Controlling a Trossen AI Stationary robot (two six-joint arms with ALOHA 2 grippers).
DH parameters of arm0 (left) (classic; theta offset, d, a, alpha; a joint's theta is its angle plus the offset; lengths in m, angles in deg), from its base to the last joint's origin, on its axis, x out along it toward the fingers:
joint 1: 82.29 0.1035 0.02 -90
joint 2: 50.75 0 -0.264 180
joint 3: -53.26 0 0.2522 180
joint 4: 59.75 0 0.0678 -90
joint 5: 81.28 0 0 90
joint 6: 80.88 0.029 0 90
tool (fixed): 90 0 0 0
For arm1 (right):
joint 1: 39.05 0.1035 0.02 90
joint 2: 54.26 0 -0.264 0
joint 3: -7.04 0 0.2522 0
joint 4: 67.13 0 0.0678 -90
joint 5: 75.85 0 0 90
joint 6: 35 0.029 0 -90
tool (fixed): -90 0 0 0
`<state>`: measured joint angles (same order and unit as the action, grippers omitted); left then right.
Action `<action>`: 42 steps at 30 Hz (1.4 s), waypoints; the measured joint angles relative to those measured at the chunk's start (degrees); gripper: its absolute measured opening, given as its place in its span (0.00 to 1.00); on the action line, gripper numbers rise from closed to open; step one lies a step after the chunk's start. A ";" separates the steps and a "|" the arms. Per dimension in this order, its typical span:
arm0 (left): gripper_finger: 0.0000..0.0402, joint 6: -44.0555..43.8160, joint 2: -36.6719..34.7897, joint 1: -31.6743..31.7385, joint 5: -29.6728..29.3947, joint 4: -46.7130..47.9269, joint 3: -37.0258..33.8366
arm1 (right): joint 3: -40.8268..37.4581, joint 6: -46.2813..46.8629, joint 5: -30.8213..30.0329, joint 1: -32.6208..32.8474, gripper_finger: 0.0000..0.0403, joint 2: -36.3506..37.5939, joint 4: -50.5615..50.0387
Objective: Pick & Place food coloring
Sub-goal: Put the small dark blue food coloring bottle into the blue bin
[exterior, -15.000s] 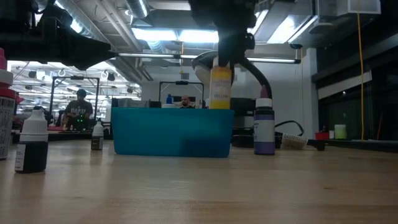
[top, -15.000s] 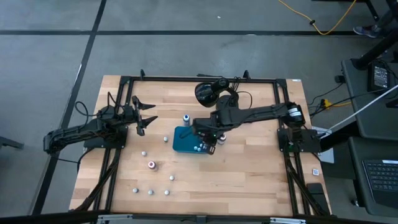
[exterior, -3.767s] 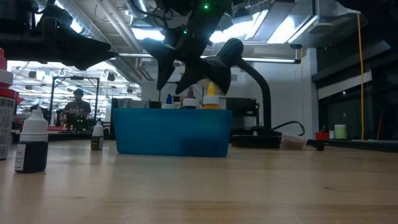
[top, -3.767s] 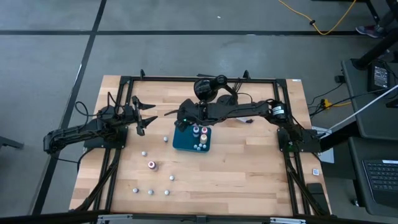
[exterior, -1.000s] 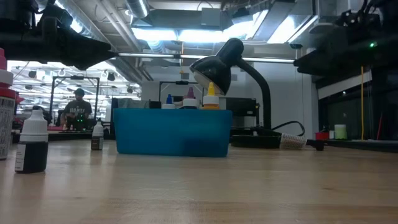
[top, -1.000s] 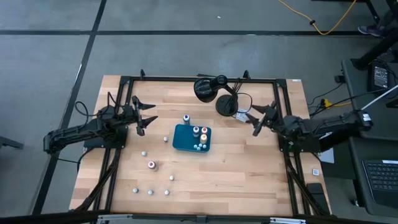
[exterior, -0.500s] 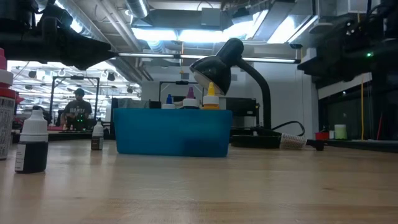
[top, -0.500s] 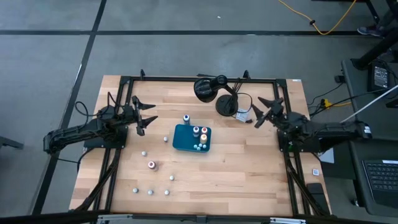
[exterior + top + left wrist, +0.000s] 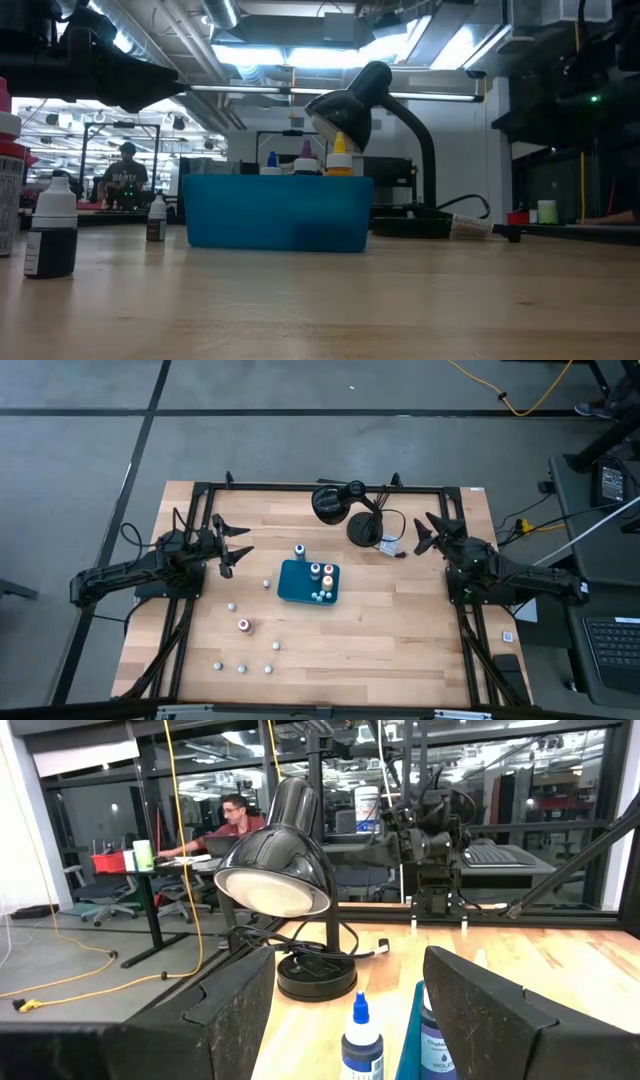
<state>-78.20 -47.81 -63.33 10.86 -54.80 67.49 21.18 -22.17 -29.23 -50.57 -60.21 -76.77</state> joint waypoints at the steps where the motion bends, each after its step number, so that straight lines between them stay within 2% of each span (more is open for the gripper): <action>1: 0.63 0.01 0.00 0.00 0.01 0.00 0.00 | 0.00 -0.92 0.09 0.01 0.61 0.13 0.10; 4: 0.63 0.00 0.00 0.00 0.01 0.01 0.00 | 0.00 -4.14 0.31 -0.01 0.61 0.12 0.04; 42: 0.62 0.01 -0.01 0.00 0.00 0.00 0.01 | 0.00 -4.26 0.48 -1.50 0.61 1.26 0.26</action>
<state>-78.19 -47.81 -63.33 10.87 -54.80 67.50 21.18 -26.42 -28.74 -52.07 -58.95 -76.51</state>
